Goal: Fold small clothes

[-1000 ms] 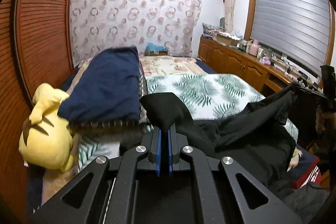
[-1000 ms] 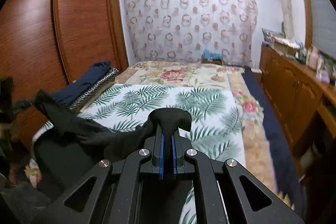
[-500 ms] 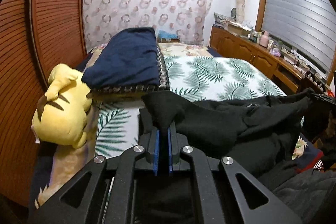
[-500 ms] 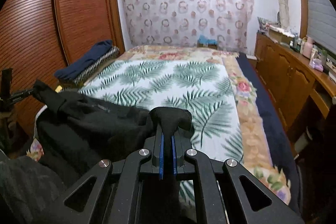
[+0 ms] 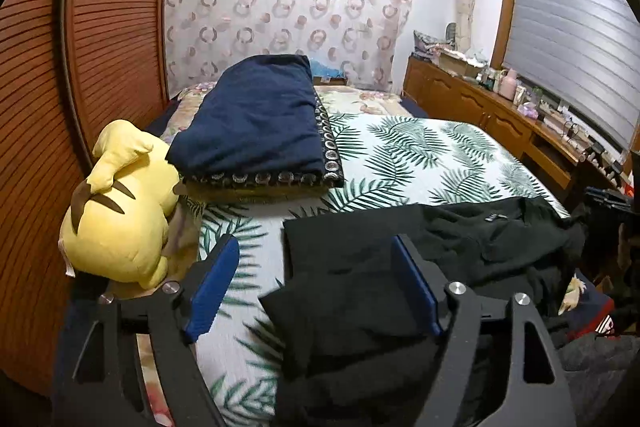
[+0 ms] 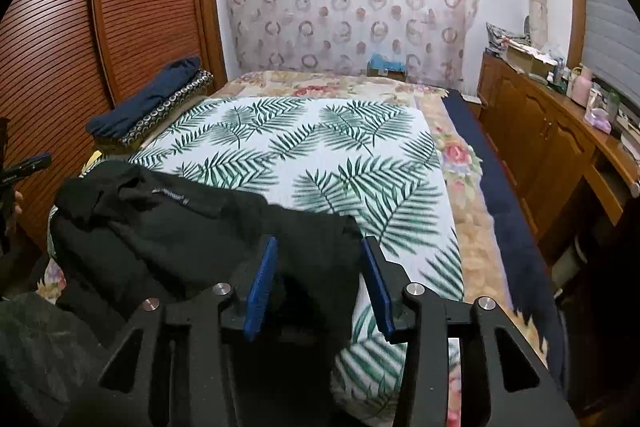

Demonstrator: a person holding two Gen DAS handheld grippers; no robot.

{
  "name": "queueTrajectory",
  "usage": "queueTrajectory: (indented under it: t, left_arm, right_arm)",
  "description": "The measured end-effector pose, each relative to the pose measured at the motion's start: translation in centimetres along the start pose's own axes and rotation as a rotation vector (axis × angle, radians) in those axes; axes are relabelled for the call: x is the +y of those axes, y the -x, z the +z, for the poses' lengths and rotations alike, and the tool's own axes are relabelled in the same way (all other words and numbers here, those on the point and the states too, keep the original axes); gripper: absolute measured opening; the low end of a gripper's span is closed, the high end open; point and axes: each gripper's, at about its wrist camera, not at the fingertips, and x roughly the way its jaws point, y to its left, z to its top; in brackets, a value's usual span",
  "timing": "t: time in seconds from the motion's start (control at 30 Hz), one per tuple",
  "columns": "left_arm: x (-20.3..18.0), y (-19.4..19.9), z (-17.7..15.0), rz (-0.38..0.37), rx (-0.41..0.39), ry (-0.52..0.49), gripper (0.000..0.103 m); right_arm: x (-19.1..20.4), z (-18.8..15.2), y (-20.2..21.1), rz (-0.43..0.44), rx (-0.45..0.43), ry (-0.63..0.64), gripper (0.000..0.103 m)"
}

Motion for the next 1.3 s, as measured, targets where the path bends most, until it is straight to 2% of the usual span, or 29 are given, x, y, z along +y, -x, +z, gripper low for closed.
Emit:
queueTrajectory:
  t: [0.2,0.27,0.43,0.53,0.83,0.97,1.3]
  left_arm:
    - [0.3,-3.9,1.7,0.017,0.037,-0.037,0.078]
    - [0.5,-5.6,1.9,-0.01,0.068,-0.041,0.078]
    - [0.6,-9.3,1.5,0.003,0.154,-0.062,0.078]
    - [0.8,-10.4,1.2,-0.005,0.197,-0.064,0.078]
    - [1.2,-11.8,0.5,-0.008,0.26,-0.045,0.078]
    - [1.3,-12.1,0.6,-0.012,0.265,-0.04,0.078]
    - [1.1,-13.0,0.6,0.0,0.273,-0.054,0.079]
  right_arm:
    - [-0.7,2.2,-3.6,0.0,0.001,-0.005,0.048]
    - [-0.8,1.9,-5.4,0.014,0.023,-0.013,0.047]
    - [-0.9,1.1,-8.4,0.04,0.095,-0.011,0.047]
    - [-1.5,1.1,-9.5,0.026,0.134,-0.001,0.047]
    - [-2.3,1.4,-10.5,0.017,0.165,0.003,0.048]
    - [-2.0,1.3,-11.4,0.011,0.173,0.005,0.054]
    - [-2.2,1.2,-12.2,-0.005,0.185,0.014,0.061]
